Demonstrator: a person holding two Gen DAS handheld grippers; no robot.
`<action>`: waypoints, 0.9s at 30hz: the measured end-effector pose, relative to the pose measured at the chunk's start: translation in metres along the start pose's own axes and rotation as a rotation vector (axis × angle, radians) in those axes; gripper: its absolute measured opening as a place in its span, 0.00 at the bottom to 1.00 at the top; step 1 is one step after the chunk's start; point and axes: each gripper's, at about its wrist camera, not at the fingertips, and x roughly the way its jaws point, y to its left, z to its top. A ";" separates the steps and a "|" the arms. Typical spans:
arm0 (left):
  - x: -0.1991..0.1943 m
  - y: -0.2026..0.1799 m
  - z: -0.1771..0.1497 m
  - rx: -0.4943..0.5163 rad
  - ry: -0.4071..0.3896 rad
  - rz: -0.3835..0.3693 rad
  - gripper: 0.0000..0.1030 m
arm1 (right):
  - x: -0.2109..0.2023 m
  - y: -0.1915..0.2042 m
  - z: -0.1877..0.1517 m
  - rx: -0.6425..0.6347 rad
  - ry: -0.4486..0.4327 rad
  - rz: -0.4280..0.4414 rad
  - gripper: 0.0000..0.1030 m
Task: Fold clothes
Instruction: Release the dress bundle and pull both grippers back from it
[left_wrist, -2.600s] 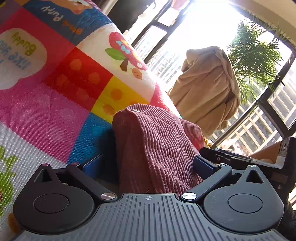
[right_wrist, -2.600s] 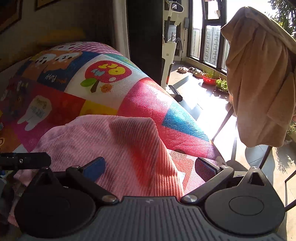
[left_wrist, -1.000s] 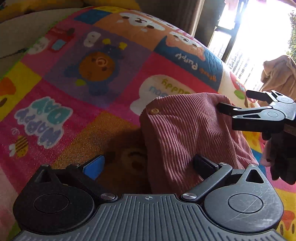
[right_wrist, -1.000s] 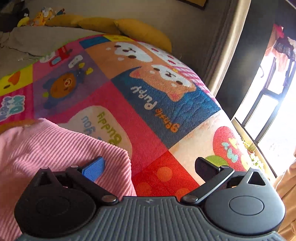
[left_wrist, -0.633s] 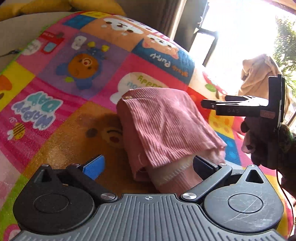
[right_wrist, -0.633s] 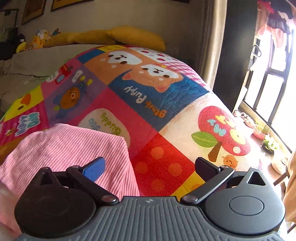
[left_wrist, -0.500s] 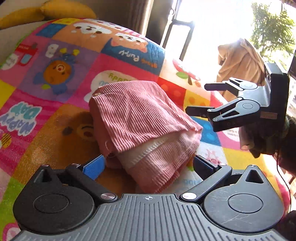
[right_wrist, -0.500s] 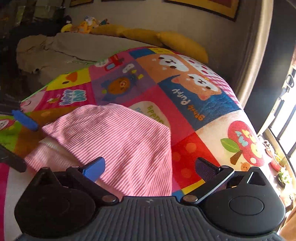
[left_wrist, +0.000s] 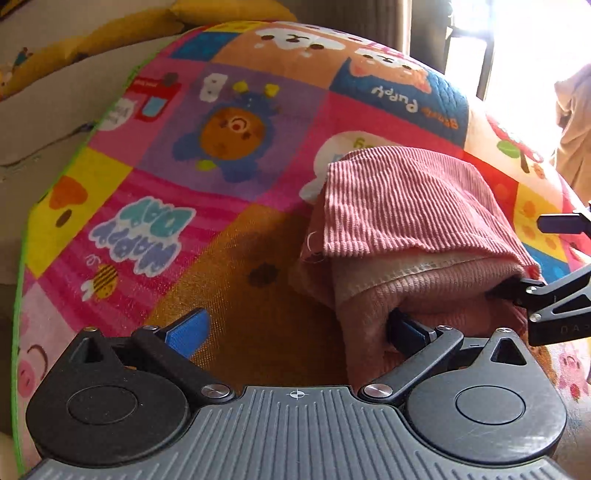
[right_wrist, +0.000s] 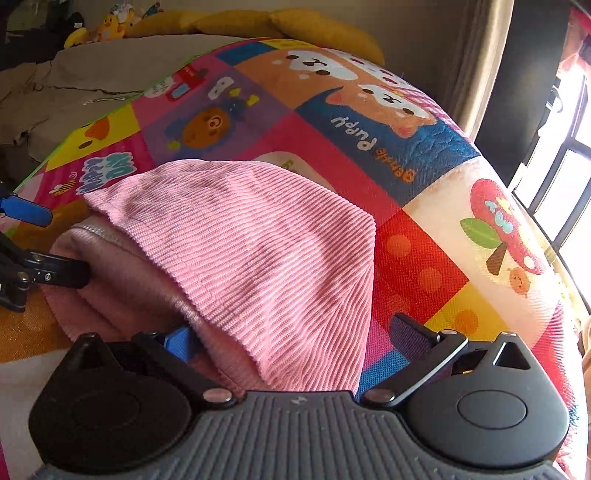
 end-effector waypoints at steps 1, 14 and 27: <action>-0.006 -0.001 -0.001 0.007 -0.008 -0.064 1.00 | -0.007 -0.007 -0.004 0.000 -0.006 0.020 1.00; 0.031 -0.019 0.023 -0.235 0.001 -0.349 1.00 | -0.042 -0.067 -0.030 0.300 -0.003 0.238 1.00; 0.013 -0.060 -0.013 0.054 0.063 -0.111 1.00 | -0.027 -0.024 -0.037 0.027 0.042 0.120 1.00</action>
